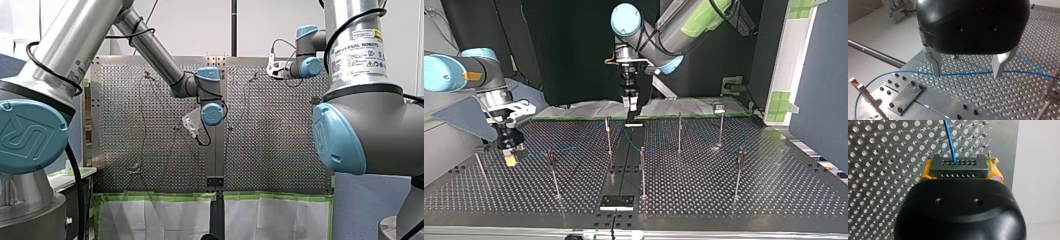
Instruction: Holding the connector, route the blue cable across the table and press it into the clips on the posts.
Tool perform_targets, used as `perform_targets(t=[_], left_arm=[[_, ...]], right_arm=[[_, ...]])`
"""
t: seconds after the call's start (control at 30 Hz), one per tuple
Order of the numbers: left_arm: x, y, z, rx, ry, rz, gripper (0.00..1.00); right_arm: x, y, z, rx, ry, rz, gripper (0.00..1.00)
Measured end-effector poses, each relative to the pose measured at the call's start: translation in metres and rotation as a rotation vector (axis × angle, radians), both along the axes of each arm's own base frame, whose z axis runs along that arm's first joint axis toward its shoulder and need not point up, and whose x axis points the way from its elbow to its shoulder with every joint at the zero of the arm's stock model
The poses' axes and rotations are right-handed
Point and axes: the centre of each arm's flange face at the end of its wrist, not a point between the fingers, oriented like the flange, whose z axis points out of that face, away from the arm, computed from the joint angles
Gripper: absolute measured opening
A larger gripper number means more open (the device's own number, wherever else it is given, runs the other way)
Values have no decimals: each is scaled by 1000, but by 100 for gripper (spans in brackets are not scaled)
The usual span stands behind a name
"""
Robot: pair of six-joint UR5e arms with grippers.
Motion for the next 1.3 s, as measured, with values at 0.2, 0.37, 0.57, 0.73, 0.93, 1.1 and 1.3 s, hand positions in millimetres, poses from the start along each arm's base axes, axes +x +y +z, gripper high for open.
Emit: perform_targets(t=[0.2, 0.37, 0.57, 0.73, 0.93, 1.1, 1.3], left_arm=[[-7, 12, -16, 53, 0, 14, 100], [-18, 18, -29, 101, 1, 15, 100], [-30, 28, -44, 156, 1, 20, 100], [-39, 38, -57, 201, 3, 29, 100], [-51, 48, -69, 230, 4, 34, 100], [-61, 57, -79, 232, 4, 34, 100], [-73, 67, -89, 233, 4, 35, 100]], right_arm=[[0, 0, 0, 0, 1, 0, 0], [0, 0, 0, 0, 1, 0, 0], [0, 0, 0, 0, 2, 0, 0], [0, 0, 0, 0, 2, 0, 0], [-1, 0, -1, 3, 0, -12, 0], [-4, -2, -1, 0, 2, -48, 0], [-8, -4, -1, -1, 2, -97, 0]])
